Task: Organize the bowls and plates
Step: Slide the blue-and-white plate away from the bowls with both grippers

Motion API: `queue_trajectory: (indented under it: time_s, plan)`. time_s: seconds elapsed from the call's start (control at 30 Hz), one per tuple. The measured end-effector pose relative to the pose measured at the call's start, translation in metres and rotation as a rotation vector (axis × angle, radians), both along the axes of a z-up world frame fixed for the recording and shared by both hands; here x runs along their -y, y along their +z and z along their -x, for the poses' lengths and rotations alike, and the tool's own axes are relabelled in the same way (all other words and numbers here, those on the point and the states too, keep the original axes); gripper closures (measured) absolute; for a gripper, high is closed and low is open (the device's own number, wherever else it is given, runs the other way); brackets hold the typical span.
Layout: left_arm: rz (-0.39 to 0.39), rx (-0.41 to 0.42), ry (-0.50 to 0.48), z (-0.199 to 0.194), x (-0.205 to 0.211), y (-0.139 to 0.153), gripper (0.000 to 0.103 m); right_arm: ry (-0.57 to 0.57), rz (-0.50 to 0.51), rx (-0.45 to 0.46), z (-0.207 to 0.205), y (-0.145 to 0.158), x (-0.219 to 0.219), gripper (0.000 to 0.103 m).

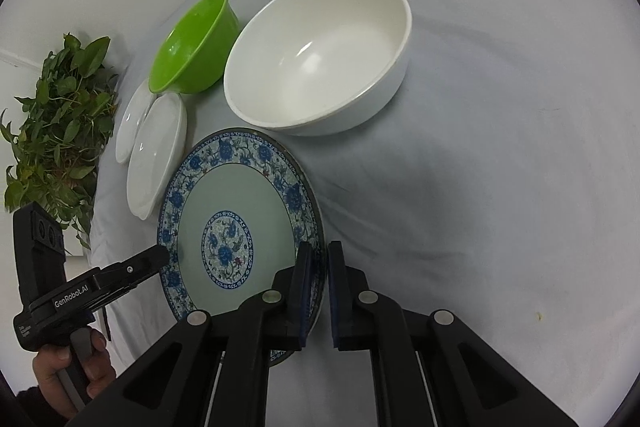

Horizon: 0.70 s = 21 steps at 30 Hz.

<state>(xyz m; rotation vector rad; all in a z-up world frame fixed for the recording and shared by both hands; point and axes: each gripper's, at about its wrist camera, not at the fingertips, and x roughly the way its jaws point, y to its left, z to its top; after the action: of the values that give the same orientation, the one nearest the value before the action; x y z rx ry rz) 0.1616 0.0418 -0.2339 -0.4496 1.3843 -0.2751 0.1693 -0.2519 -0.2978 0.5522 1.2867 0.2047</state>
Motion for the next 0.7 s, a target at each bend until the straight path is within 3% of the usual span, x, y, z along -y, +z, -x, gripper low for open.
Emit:
queue_trajectory:
  time_s: [0.13,0.23,0.53,0.7]
  plan:
    - [-0.008,0.005,0.002,-0.008,0.010,-0.006,0.071,-0.005,-0.022,-0.008,-0.012,-0.005,0.002,0.091]
    - [-0.010,-0.006,0.016,-0.008,0.001,-0.008,0.088,0.001,-0.008,0.001,-0.018,-0.007,0.000,0.088]
    - [0.006,0.023,0.030,-0.008,-0.001,0.007,0.093,-0.014,0.012,0.004,-0.018,-0.002,-0.003,0.091]
    - [-0.021,0.029,-0.016,-0.006,0.006,0.026,0.093,-0.044,0.002,-0.008,-0.002,0.012,-0.001,0.092]
